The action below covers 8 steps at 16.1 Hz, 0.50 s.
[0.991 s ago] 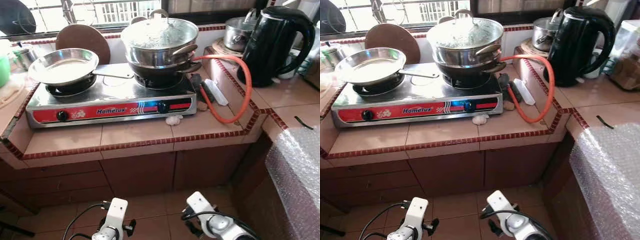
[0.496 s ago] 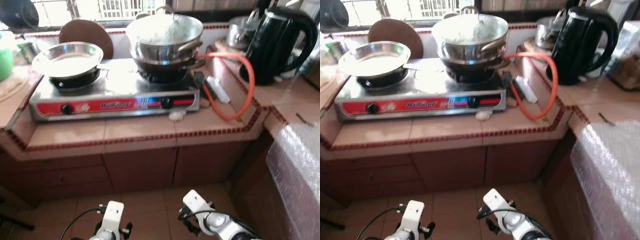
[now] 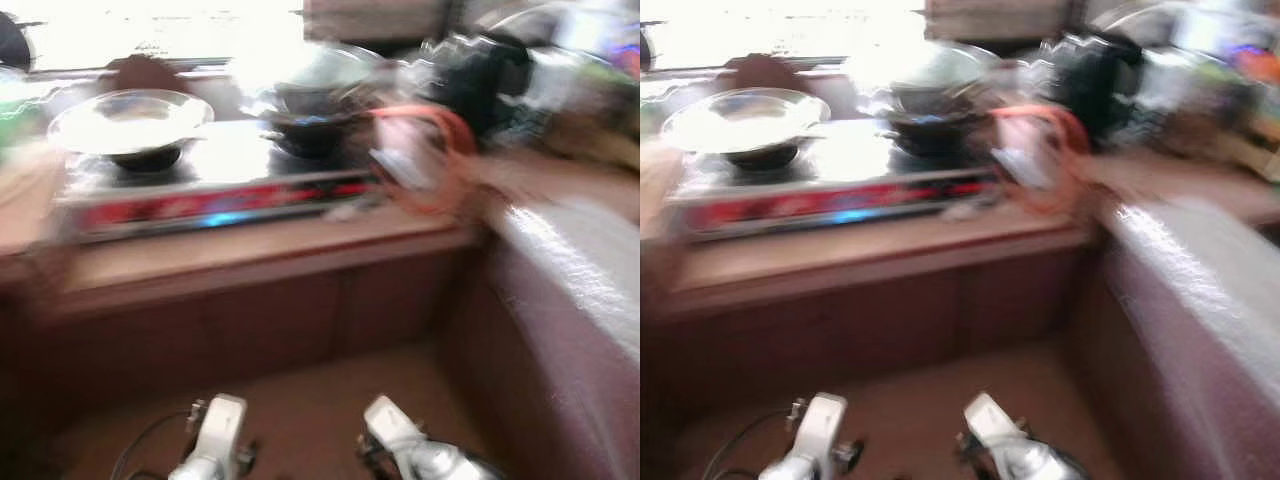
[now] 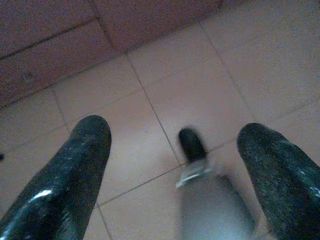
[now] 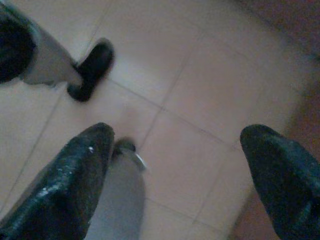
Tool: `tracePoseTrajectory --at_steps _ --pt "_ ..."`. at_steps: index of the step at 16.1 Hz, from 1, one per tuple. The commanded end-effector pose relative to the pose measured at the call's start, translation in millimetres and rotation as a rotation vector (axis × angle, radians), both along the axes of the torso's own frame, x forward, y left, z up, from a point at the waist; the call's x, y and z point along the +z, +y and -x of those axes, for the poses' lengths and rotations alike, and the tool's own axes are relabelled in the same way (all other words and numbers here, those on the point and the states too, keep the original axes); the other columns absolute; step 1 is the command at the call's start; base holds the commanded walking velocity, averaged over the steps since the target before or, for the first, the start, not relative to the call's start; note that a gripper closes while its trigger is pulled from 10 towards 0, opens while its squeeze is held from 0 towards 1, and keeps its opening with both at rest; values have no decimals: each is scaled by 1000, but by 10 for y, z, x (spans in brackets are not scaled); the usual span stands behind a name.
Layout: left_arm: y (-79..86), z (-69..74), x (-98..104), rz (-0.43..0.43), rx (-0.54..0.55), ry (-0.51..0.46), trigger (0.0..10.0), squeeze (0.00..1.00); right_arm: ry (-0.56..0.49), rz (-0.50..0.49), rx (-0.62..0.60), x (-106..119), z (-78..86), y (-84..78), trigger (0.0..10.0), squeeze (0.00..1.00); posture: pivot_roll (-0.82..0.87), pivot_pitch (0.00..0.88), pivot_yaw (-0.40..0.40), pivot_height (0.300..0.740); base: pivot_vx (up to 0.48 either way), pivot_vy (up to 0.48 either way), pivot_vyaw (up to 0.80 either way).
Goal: Kitchen organization
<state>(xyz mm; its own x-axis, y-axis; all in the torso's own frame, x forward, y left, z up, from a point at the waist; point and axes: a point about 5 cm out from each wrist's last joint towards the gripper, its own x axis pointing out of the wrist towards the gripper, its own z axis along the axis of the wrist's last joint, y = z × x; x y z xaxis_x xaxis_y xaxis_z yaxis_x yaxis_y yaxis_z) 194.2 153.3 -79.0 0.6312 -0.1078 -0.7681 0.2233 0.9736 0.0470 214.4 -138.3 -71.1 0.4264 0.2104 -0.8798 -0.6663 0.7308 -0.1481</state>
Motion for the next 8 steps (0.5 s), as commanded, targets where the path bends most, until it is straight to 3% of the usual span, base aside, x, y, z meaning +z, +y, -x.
tracePoseTrajectory --at_steps 1,2,4,8 --pt "35 202 -103 6 1 78 10000 0 -54 -35 23 81 -125 133 10000 0 -111 0 14 740 0 0 0" --pt "47 196 -97 21 26 67 10000 0 -52 -42 23 78 -118 148 10000 0 -107 0 16 740 356 0 0" --pt "67 213 -101 -9 -23 68 10000 0 -38 -59 35 62 -84 203 10000 0 -92 0 32 740 426 0 0" --pt "32 250 -117 10 -61 81 10000 0 -6 -62 54 21 -12 230 10000 0 -85 0 42 740 0 0 0"
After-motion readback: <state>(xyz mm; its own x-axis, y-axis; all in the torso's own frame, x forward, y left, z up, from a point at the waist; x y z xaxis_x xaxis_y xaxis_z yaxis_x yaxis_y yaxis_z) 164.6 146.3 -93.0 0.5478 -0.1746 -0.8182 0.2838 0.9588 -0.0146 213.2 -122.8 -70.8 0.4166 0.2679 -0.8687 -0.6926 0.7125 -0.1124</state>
